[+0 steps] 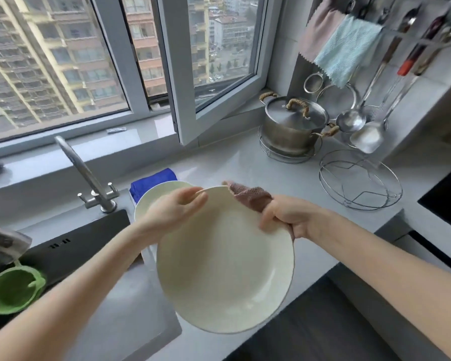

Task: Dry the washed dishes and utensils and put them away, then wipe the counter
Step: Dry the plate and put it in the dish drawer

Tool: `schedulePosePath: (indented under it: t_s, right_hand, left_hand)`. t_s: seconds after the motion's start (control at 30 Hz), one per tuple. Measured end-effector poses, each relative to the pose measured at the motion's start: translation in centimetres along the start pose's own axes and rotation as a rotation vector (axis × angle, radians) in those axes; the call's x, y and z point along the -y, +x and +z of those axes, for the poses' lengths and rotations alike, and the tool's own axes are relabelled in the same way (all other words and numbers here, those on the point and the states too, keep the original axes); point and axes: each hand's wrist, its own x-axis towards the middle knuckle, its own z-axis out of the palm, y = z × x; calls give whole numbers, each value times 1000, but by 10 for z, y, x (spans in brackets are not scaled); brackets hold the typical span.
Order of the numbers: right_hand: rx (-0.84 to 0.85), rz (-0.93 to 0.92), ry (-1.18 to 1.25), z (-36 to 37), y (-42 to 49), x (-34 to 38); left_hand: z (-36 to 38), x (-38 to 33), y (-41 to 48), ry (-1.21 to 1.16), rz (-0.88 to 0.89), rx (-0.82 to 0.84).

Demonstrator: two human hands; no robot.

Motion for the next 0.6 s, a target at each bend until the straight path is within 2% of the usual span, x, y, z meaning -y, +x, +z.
schedulePosePath:
  t_s: [0.07, 0.13, 0.2, 0.27, 0.33, 0.4, 0.47, 0.53, 0.6]
  right_hand:
    - [40, 2, 5, 3, -13, 1]
    - [-36, -13, 68, -1, -27, -8]
    - [-119, -2, 267, -7, -40, -27]
    - [-252, -15, 451, -8, -54, -52]
    - [-382, -83, 662, -7, -65, -74]
    - [-534, -235, 867, -7, -77, -91]
    - [-587, -376, 1012, -3, -93, -105]
    - [-619, -411, 1117, 5, -116, -118]
    - [-654, -360, 1127, 5, -140, -134]
  left_hand:
    - [15, 0, -3, 39, 75, -17]
    - [29, -4, -9, 34, 133, -102]
    - [41, -7, -11, -15, 96, -207]
    - [56, -11, -8, -195, -1, -299]
    - [81, -19, -6, -372, -31, -420]
    - [120, -35, -12, -442, -26, -515]
    - [163, -49, -20, -525, -93, -606]
    - [200, -63, -28, -621, -160, -631]
    - [231, -76, -32, -640, -172, -536]
